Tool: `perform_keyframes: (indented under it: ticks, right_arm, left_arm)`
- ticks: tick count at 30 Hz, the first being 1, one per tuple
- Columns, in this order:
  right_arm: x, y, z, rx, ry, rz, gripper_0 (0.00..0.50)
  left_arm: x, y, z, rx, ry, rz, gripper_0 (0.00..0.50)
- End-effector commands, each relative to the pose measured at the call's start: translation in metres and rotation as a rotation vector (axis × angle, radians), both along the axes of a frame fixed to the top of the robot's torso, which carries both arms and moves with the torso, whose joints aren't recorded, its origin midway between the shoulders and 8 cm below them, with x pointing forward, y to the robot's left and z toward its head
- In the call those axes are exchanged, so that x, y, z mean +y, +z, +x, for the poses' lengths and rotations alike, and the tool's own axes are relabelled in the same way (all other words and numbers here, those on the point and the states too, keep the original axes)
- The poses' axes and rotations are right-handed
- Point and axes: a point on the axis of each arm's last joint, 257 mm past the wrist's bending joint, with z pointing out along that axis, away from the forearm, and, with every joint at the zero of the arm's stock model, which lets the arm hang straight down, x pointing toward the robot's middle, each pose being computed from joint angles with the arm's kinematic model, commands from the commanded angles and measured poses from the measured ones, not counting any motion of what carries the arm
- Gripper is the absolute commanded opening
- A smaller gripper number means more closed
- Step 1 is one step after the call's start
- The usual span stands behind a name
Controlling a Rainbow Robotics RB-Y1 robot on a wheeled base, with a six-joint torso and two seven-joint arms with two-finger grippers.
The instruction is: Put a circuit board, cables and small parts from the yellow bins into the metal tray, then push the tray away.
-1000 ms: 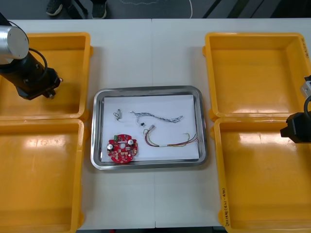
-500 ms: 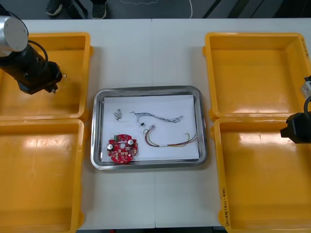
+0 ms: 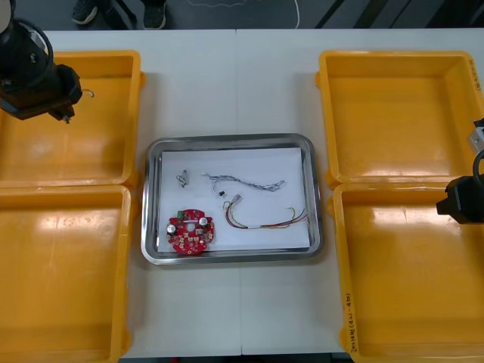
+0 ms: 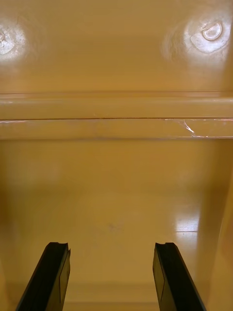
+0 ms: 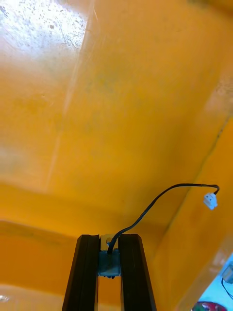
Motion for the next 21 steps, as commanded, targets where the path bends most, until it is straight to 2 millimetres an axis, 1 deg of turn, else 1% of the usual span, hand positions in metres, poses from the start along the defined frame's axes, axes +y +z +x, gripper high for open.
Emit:
perform_keyframes:
  ticks: [1, 7, 9, 12, 13, 15, 16, 20, 21]
  right_arm:
    - [-0.004, 0.002, -0.003, -0.005, -0.003, 0.006, 0.500]
    - [-0.004, 0.002, -0.003, -0.005, -0.003, 0.006, 0.500]
    - [-0.004, 0.002, -0.003, -0.005, -0.003, 0.006, 0.500]
    - [-0.004, 0.002, -0.003, -0.005, -0.003, 0.006, 0.500]
    - [-0.004, 0.002, -0.003, -0.005, -0.003, 0.006, 0.500]
    - [-0.004, 0.002, -0.003, -0.005, -0.003, 0.006, 0.500]
    - [-0.004, 0.002, -0.003, -0.005, -0.003, 0.006, 0.500]
    - [-0.004, 0.002, -0.003, -0.005, -0.003, 0.006, 0.500]
    - [-0.004, 0.002, -0.003, -0.005, -0.003, 0.006, 0.500]
  left_arm:
    - [0.018, 0.043, -0.009, -0.053, -0.026, 0.060, 0.000]
    - [0.005, 0.054, -0.024, -0.040, -0.055, 0.081, 0.000]
    - [-0.001, 0.056, -0.033, -0.027, -0.073, 0.090, 0.000]
    - [-0.013, 0.060, -0.040, -0.022, -0.087, 0.083, 0.000]
    - [-0.015, 0.060, -0.041, -0.024, -0.082, 0.078, 0.000]
    - [-0.029, 0.062, -0.041, -0.038, -0.085, 0.055, 0.000]
    - [-0.031, 0.062, -0.042, -0.038, -0.084, 0.051, 0.000]
    - [-0.055, 0.058, -0.045, -0.034, -0.120, 0.034, 0.000]
    - [-0.055, 0.058, -0.045, -0.034, -0.120, 0.034, 0.000]
